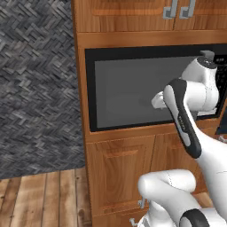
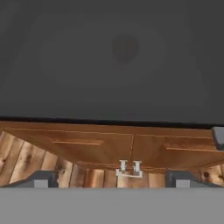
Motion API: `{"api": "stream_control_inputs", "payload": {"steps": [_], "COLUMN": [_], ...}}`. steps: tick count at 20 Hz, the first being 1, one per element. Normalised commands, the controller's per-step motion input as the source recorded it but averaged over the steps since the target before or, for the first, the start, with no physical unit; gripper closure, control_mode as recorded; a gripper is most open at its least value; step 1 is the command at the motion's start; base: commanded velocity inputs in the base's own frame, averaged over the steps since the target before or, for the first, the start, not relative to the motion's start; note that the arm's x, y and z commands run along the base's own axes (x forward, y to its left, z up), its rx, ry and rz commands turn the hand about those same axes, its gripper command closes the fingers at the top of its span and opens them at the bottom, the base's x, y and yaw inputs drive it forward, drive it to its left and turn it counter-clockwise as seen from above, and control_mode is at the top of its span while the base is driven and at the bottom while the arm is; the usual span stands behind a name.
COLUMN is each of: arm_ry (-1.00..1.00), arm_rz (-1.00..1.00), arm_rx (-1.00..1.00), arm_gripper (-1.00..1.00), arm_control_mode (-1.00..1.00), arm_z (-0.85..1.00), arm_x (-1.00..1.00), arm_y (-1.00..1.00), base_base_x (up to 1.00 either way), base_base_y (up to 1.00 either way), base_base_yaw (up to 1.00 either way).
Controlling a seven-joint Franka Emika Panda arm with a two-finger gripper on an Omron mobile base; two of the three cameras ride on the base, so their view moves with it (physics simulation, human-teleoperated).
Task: Open the microwave door.
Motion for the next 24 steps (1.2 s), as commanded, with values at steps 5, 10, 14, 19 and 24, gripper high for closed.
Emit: {"api": "stream_control_inputs", "payload": {"steps": [5,10,14,19,24], "arm_ry": [-0.18,-0.13,-0.15,-0.21,-0.16], "arm_rz": [0.00,0.00,0.00,0.00,0.00], "arm_rx": [0.09,0.03,0.00,0.00,0.00], "arm_gripper": [-1.00,-1.00,-1.00,-1.00,-1.00], "arm_control_mode": [-1.00,-1.00,-1.00,-1.00,-1.00], "arm_z": [0.34,0.51,0.40,0.15,0.17], "arm_x": [-0.62,-0.46,-0.33,-0.11,0.02], "arm_y": [-0.60,-0.57,-0.57,-0.50,-0.17], "base_base_x": [0.00,0.00,0.00,0.00,0.00], "base_base_y": [0.00,0.00,0.00,0.00,0.00], "base_base_yaw": [0.00,0.00,0.00,0.00,0.00]}}
